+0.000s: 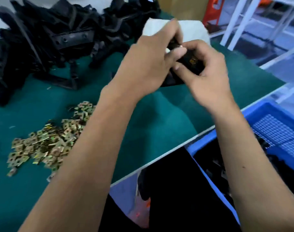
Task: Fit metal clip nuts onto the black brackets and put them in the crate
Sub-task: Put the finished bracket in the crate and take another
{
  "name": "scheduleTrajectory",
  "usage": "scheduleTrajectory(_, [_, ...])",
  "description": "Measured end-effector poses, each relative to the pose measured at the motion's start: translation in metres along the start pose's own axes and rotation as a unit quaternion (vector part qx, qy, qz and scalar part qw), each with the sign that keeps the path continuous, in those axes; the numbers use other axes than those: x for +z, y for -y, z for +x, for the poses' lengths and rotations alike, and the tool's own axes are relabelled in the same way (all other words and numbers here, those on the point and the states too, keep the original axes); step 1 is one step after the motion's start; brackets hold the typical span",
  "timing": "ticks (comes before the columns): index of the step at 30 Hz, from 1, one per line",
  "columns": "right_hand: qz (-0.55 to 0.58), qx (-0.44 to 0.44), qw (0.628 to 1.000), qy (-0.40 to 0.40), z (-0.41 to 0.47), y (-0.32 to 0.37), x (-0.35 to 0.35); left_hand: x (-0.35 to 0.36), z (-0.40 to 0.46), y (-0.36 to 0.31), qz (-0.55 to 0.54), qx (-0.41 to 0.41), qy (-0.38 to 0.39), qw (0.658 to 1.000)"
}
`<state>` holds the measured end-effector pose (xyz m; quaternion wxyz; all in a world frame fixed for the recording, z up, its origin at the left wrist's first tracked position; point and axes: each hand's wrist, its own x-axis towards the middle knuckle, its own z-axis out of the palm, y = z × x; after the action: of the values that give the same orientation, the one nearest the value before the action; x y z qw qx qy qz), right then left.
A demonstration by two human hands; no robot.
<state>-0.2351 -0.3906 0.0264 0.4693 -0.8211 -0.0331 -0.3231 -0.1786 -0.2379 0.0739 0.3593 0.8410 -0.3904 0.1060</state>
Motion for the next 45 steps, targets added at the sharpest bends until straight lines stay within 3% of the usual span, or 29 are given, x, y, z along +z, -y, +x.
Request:
scheduleTrajectory(6, [0.036, 0.153, 0.974, -0.165, -0.08, -0.066, -0.163, 0.154, 0.014, -0.117, 0.098, 0.141, 0.055, 0.984])
scheduleTrajectory(10, [-0.018, 0.331, 0.928, -0.172, -0.154, -0.127, -0.216, 0.241, -0.023, -0.139, 0.072, 0.191, 0.198, 0.959])
scheduleTrajectory(13, [-0.137, 0.428, 0.887, -0.104, -0.21, -0.17, -0.219, 0.286, -0.063, -0.111, 0.054, 0.155, 0.327, 0.931])
scheduleTrajectory(16, [-0.278, 0.494, 0.824, -0.017, -0.252, -0.191, -0.21, 0.316, -0.103, -0.076, 0.079, 0.086, 0.446, 0.888])
scheduleTrajectory(19, [-0.37, 0.536, 0.759, 0.007, -0.272, -0.197, -0.206, 0.332, -0.126, -0.059, 0.064, 0.023, 0.544, 0.836])
scheduleTrajectory(25, [-0.385, 0.626, 0.678, 0.038, -0.273, -0.201, -0.212, 0.351, -0.128, -0.084, 0.053, -0.018, 0.621, 0.782])
scheduleTrajectory(29, [-0.377, 0.666, 0.643, 0.01, -0.278, -0.196, -0.221, 0.357, -0.13, -0.095, 0.02, -0.027, 0.632, 0.774])
scheduleTrajectory(33, [-0.455, 0.666, 0.591, 0.009, -0.269, -0.192, -0.218, 0.353, -0.124, -0.099, 0.001, -0.006, 0.6, 0.8])
scheduleTrajectory(36, [-0.494, 0.63, 0.599, -0.022, -0.249, -0.182, -0.207, 0.335, -0.104, -0.106, -0.027, 0.009, 0.481, 0.876])
scheduleTrajectory(40, [-0.447, 0.528, 0.711, -0.126, -0.199, -0.152, -0.195, 0.289, -0.055, -0.134, -0.058, 0.065, 0.243, 0.966])
scheduleTrajectory(42, [-0.413, 0.447, 0.774, -0.175, -0.161, -0.125, -0.188, 0.259, -0.028, -0.148, -0.082, 0.084, 0.128, 0.985])
scheduleTrajectory(45, [-0.404, 0.308, 0.835, -0.211, -0.103, -0.078, -0.163, 0.209, 0.006, -0.153, -0.14, 0.097, -0.032, 0.985])
